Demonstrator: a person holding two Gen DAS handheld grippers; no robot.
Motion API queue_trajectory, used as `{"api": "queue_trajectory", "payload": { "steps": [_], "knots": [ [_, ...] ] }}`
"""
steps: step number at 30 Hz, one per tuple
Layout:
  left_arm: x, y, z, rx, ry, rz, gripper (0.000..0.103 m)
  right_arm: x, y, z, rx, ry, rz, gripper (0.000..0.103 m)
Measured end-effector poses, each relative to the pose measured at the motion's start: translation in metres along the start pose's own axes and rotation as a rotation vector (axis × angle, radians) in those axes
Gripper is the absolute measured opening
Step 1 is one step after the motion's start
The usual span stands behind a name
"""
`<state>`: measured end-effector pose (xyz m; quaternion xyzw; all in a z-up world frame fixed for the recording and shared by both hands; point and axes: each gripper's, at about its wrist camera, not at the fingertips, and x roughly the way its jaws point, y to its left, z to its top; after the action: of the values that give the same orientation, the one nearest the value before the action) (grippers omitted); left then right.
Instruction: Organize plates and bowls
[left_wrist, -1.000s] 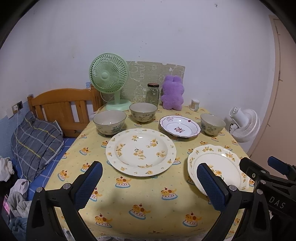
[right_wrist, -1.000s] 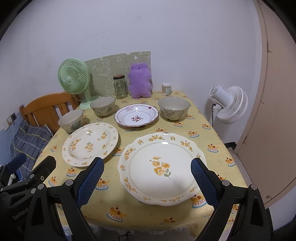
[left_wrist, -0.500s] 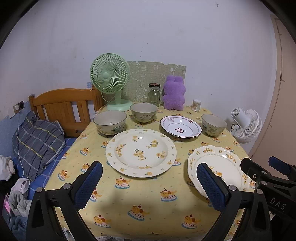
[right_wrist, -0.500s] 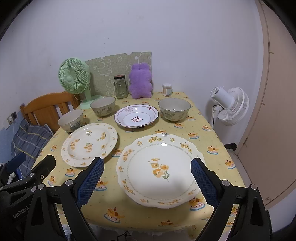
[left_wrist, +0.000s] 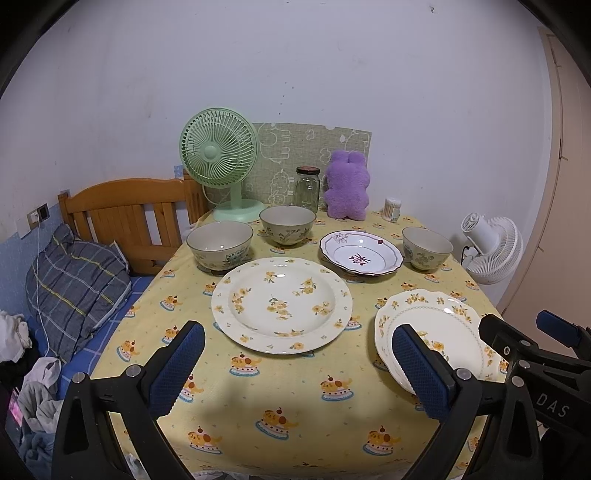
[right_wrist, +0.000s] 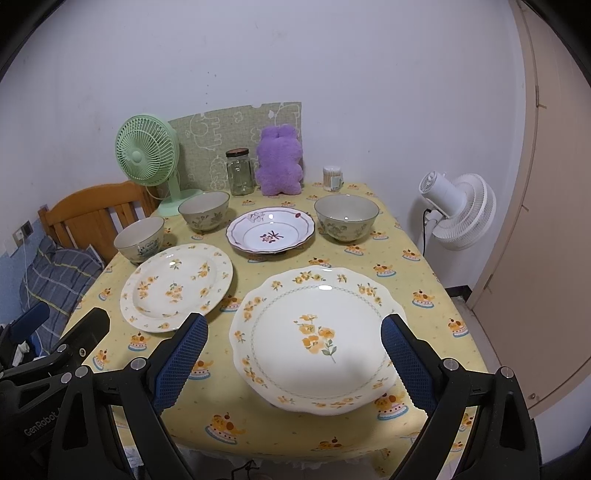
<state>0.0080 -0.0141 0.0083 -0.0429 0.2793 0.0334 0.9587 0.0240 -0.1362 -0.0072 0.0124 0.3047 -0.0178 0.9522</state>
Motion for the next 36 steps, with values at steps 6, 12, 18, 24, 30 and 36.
{"api": "queue_trajectory", "payload": {
  "steps": [6, 12, 18, 24, 30, 36],
  "knots": [
    [0.000, -0.001, 0.000, 0.001, 0.001, 0.000, 0.102, 0.001, 0.000, 0.000, 0.000, 0.003, -0.001, 0.096],
    [0.000, -0.001, 0.001, 0.004, -0.004, 0.001, 0.102, 0.001, 0.000, -0.002, -0.003, 0.001, -0.005, 0.096],
    [0.000, -0.002, 0.001, 0.007, -0.004, 0.000, 0.102, 0.002, -0.001, -0.001, -0.002, 0.002, -0.006, 0.096],
    [0.013, -0.006, 0.008, 0.032, 0.012, -0.031, 0.102, 0.009, -0.005, 0.002, 0.017, 0.017, -0.022, 0.096],
    [0.032, -0.010, 0.017, 0.073, 0.016, -0.073, 0.100, 0.020, -0.012, 0.009, 0.070, 0.020, -0.046, 0.096],
    [0.053, -0.016, 0.019, 0.080, 0.067, -0.109, 0.095, 0.031, -0.015, 0.012, 0.081, 0.054, -0.096, 0.094]
  ]
}}
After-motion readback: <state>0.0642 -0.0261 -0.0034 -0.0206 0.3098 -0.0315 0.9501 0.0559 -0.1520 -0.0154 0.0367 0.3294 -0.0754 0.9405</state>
